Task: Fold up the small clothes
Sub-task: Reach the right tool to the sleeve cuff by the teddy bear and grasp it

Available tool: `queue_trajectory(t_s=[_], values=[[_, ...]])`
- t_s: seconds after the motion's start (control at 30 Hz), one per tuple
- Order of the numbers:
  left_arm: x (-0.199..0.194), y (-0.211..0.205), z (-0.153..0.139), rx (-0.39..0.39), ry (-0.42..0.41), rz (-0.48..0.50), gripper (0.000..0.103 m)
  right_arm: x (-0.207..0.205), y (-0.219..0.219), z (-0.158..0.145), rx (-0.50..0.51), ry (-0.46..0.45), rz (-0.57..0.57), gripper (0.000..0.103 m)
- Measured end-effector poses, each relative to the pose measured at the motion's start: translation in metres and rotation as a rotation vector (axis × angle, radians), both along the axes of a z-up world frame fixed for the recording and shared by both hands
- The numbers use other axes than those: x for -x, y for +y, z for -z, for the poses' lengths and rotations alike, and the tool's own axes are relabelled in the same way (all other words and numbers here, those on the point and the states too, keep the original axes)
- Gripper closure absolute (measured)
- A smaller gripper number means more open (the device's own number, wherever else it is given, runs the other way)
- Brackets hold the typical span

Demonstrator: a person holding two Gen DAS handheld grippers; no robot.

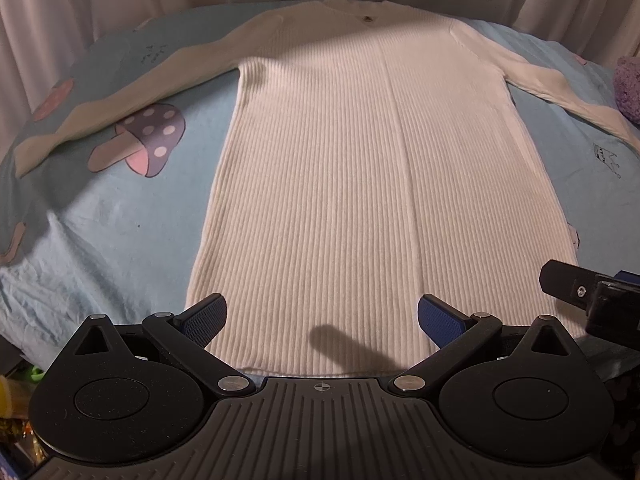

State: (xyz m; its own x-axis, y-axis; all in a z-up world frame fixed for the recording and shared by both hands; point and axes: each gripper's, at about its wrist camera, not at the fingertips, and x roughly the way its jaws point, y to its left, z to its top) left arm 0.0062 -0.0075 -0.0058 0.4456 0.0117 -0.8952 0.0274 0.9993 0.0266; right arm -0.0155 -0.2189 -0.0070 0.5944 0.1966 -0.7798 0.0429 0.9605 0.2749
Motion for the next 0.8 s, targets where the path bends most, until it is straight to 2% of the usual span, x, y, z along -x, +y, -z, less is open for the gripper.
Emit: queue_trajectory(t_s=[0.1, 0.17, 0.23, 0.3, 0.43, 0.5, 0.63, 0.67, 0.8], values=[[-0.003, 0.000, 0.001, 0.012, 0.004, -0.004, 0.000, 0.002, -0.025, -0.010, -0.213, -0.175, -0.015, 0.004], [-0.006, -0.002, 0.002, 0.013, 0.001, -0.002, 0.000, -0.005, -0.044, -0.015, -0.274, -0.247, 0.015, 0.004], [-0.010, -0.003, 0.002, 0.017, -0.001, -0.002, 0.000, -0.022, -0.075, -0.016, -0.300, -0.283, 0.107, 0.004], [-0.017, -0.002, 0.002, 0.042, 0.002, -0.008, 0.000, -0.040, -0.115, -0.011, -0.328, -0.282, 0.233, 0.004], [-0.034, 0.005, -0.001, 0.123, -0.012, -0.055, 0.000, -0.064, -0.214, 0.015, -0.479, -0.350, 0.541, 0.005], [-0.043, 0.008, -0.003, 0.162, -0.027, -0.086, 0.000, -0.074, -0.256, 0.029, -0.503, -0.376, 0.662, 0.013], [-0.069, 0.009, -0.003, 0.232, -0.044, -0.151, 0.000, -0.094, -0.325, 0.062, -0.516, -0.329, 0.856, 0.058], [-0.074, 0.009, -0.002, 0.240, -0.046, -0.159, 0.000, -0.095, -0.339, 0.071, -0.526, -0.320, 0.900, 0.062], [-0.090, 0.005, 0.003, 0.260, -0.052, -0.181, 0.000, -0.095, -0.371, 0.096, -0.527, -0.298, 1.016, 0.065]])
